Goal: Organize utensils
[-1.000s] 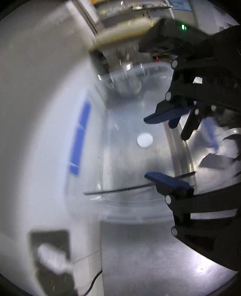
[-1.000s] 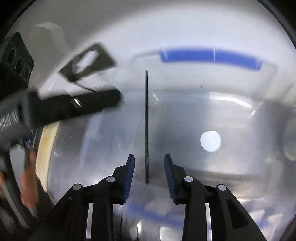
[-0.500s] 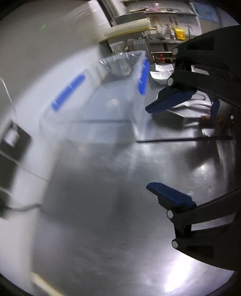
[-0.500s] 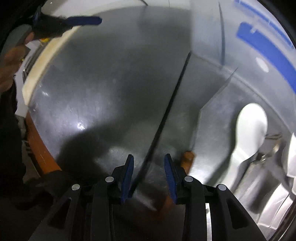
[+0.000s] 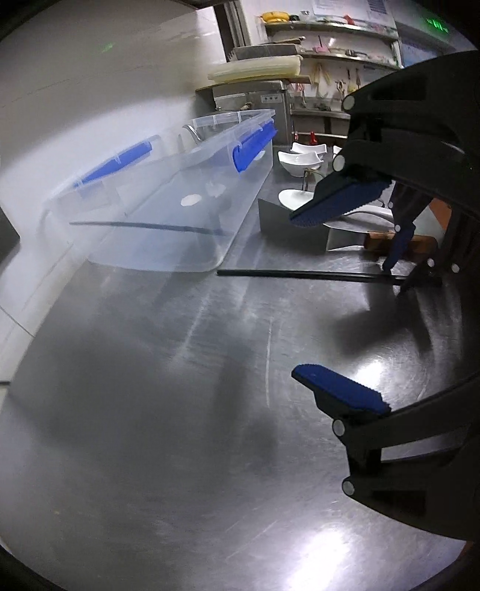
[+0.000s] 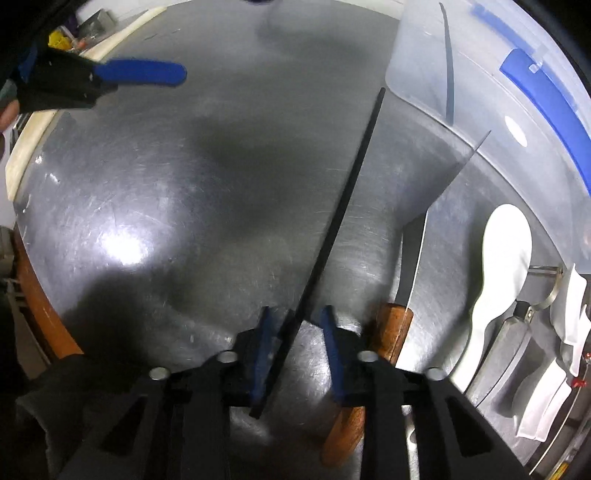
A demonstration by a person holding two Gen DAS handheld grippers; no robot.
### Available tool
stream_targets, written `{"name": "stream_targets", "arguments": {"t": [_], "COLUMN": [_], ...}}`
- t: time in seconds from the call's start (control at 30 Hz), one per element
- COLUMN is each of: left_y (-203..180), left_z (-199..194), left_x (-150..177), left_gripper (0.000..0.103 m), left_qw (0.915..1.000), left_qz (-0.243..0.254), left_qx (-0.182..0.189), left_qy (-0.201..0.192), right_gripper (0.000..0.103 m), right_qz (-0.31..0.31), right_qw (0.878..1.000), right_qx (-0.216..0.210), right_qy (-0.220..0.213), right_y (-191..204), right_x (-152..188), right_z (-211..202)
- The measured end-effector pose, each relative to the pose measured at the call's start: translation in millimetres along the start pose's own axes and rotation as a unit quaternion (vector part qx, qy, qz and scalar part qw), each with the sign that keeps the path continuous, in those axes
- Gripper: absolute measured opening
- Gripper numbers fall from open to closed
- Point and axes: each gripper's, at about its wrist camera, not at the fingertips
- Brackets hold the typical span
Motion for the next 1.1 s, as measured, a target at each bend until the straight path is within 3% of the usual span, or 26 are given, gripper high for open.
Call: {"name": "stream_targets", "arguments": {"t": [0.1,0.2,0.4,0.47,0.6,0.73,0.83,0.9,1.0,1.1], "left_y": [6,9,8,7,4,4,4,4,7,8], "left_z": [10,22,43,51,68,78,82,85,84,75], "left_x": [4,9,22,25,34,41,44,45,48,49], "left_gripper": [0.073,0.073,0.073,0.073,0.073,0.071,0.049,0.026,0.01,0.006], "left_qw": [0.9998,0.999,0.996,0.9944,0.9884,0.9871,0.9866,0.986,0.9864,0.9876], "left_qz": [-0.013,-0.022,-0.038,-0.04,-0.055,-0.071,-0.07,-0.072,-0.081,-0.086], "left_qx": [0.007,0.014,0.031,0.043,0.079,0.076,0.075,0.076,0.075,0.079], "left_qy": [0.016,0.037,0.074,0.088,0.117,0.122,0.127,0.129,0.122,0.106], "right_gripper": [0.007,0.007,0.007,0.007,0.007,0.007,0.007,0.007,0.007,0.007], "right_qz": [0.019,0.063,0.133,0.146,0.154,0.146,0.14,0.137,0.132,0.128], "right_qw": [1.0,0.995,0.962,0.951,0.938,0.936,0.936,0.937,0.937,0.938], "right_qx": [-0.013,-0.081,-0.238,-0.273,-0.311,-0.319,-0.322,-0.322,-0.321,-0.32], "right_qy": [0.002,0.012,0.016,0.017,0.019,0.02,0.022,0.025,0.028,0.029], "right_y": [-7,-27,-64,-71,-77,-88,-87,-86,-80,-92], "right_x": [3,1,6,7,11,10,4,3,3,7], "right_z": [-1,-1,-12,-15,-20,-29,-27,-24,-18,-28]}}
Point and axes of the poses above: each gripper's, at about its wrist camera, not at the fingertips, and z roughly the way its jaws point, y to its left, x to its underside, and after that the axes turned 3 degrees about y, right-handed
